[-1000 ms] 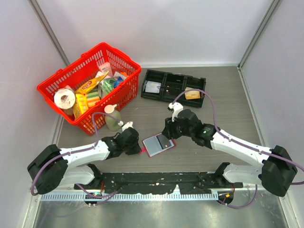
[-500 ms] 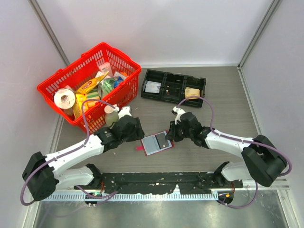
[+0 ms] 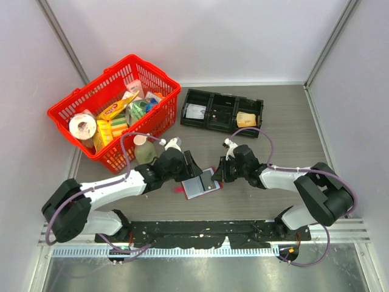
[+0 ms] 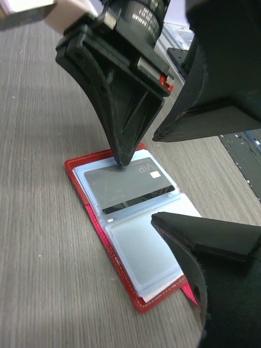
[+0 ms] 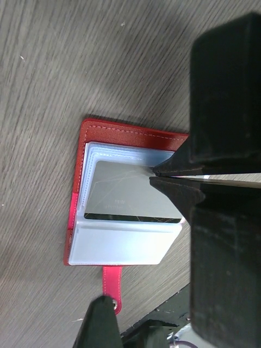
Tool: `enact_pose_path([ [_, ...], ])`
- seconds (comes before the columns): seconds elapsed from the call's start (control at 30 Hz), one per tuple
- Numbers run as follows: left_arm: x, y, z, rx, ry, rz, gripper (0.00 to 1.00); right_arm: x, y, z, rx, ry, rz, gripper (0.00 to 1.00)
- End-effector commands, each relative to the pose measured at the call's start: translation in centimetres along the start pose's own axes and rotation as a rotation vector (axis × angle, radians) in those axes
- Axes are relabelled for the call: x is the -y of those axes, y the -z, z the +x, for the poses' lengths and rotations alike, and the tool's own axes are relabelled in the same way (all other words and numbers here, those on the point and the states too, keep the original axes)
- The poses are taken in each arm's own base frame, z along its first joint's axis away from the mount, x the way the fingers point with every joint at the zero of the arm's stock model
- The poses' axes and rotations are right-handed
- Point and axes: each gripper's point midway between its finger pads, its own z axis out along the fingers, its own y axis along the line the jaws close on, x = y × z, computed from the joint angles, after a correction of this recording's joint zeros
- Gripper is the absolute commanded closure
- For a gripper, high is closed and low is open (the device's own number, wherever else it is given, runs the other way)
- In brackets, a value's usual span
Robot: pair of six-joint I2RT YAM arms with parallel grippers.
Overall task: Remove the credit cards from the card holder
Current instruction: Remove the credit card from the card holder.
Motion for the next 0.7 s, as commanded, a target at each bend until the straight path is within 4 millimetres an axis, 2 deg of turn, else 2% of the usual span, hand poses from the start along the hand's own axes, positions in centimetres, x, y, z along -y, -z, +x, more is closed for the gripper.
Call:
enact_pose_path([
  [0.0,2.2,-1.6,-0.1,0.019,0.059,0.116,0.44,0.6,-0.2,1.2,-0.022,-0.032,-0.002,0.93],
  [0.2,0.4,-3.7,1.4,0.001,0.102,0.09,0.53,1.1,-0.1,2.4,-0.044,-0.075,0.005,0.93],
  [0.47,-1.5,-4.7,2.9,-0.017,0.132,0.064,0.55,1.3,-0.2,2.8,-0.055,-0.087,0.01,0.93],
  [0.67,-1.2,-5.1,4.1,-0.063,0.156,0.109,0.6,1.3,-0.2,2.8,-0.055,-0.088,0.012,0.93],
])
